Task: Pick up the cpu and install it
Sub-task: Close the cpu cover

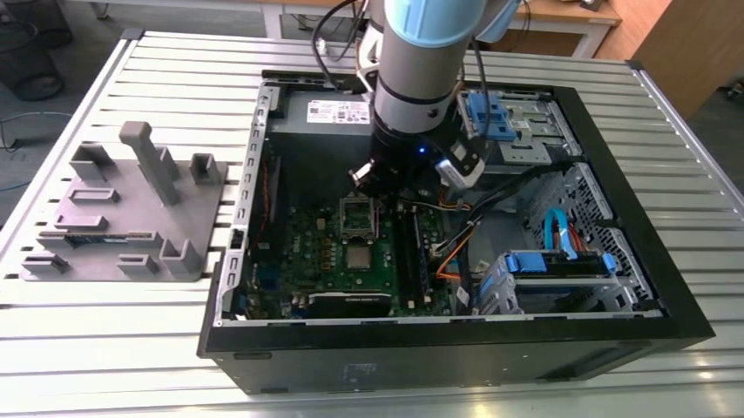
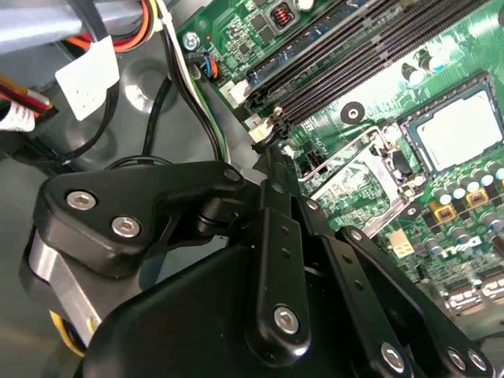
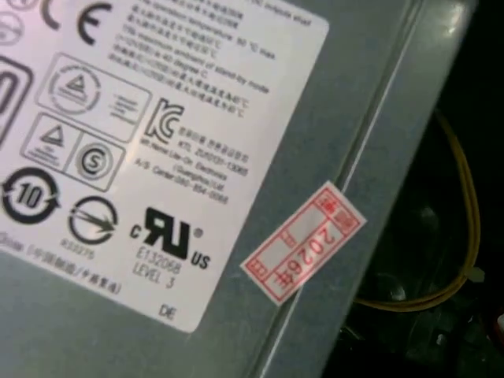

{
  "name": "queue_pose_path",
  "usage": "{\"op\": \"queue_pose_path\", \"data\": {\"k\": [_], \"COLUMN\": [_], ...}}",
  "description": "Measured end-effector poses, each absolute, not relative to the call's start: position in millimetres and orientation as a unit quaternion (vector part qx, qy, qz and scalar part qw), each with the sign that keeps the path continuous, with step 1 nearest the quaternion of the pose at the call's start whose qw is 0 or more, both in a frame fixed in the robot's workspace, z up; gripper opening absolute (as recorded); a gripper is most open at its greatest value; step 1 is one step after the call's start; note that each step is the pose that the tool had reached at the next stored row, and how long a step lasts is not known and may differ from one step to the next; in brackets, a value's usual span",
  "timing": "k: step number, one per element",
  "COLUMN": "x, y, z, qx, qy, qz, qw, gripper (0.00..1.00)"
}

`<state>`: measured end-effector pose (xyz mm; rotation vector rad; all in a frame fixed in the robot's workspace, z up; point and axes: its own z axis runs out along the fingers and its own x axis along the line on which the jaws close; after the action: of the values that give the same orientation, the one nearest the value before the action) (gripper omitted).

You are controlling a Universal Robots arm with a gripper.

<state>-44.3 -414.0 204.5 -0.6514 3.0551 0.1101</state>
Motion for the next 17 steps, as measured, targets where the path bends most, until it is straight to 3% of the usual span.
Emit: {"op": "queue_pose_path", "data": {"k": [17], "x": [-49.7], "y": [-415.5], "z": [208.2], "qx": [-0.225], "qy": [0.974], "qz": [0.035], "qw": [0.009], "gripper": [0.11]}}
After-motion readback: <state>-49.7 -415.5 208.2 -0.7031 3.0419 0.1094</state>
